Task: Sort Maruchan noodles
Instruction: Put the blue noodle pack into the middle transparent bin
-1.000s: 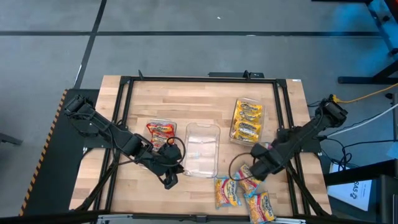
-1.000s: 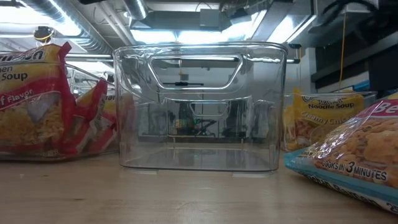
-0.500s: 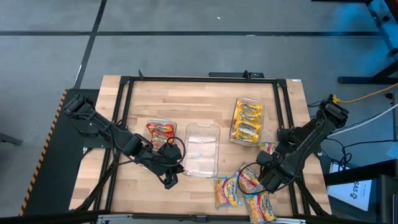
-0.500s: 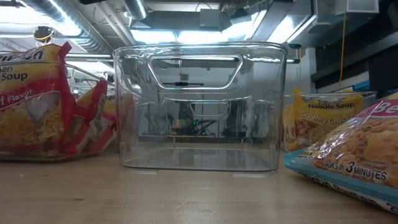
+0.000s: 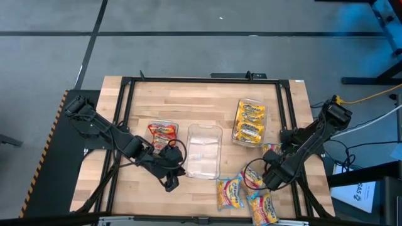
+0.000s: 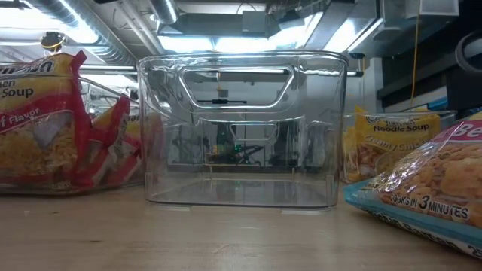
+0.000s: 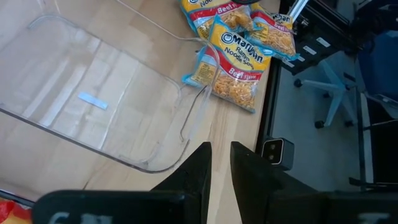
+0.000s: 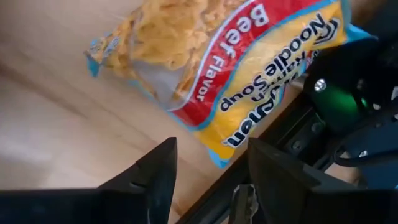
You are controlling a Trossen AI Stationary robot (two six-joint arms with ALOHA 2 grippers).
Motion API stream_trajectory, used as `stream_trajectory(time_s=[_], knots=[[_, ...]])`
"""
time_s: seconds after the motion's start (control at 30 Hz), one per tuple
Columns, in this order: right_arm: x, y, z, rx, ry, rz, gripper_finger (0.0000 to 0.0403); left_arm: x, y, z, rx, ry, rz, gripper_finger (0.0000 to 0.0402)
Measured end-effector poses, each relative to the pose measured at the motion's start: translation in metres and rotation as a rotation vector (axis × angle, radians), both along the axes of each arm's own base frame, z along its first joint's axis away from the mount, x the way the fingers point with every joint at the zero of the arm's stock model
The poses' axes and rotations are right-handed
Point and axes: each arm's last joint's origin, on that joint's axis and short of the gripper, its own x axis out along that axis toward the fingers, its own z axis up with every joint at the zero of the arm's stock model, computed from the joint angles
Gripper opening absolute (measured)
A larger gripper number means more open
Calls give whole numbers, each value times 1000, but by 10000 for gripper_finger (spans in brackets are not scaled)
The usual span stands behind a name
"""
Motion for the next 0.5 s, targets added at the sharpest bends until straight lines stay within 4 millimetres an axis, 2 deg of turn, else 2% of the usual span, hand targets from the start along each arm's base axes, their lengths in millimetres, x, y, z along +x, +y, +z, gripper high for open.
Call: stream_trajectory(time_s=[0.23,0.37,0.5], knots=[[-4,-5,-16,-20,-18,-144,188,0,0,0,-1,0,1,53],[-8,-7,-28,7,-13,-185,188,0,0,0,-2,-1,1,53],[-10,-9,-31,-1,-9,-199,187,0,0,0,-2,-1,1,53]])
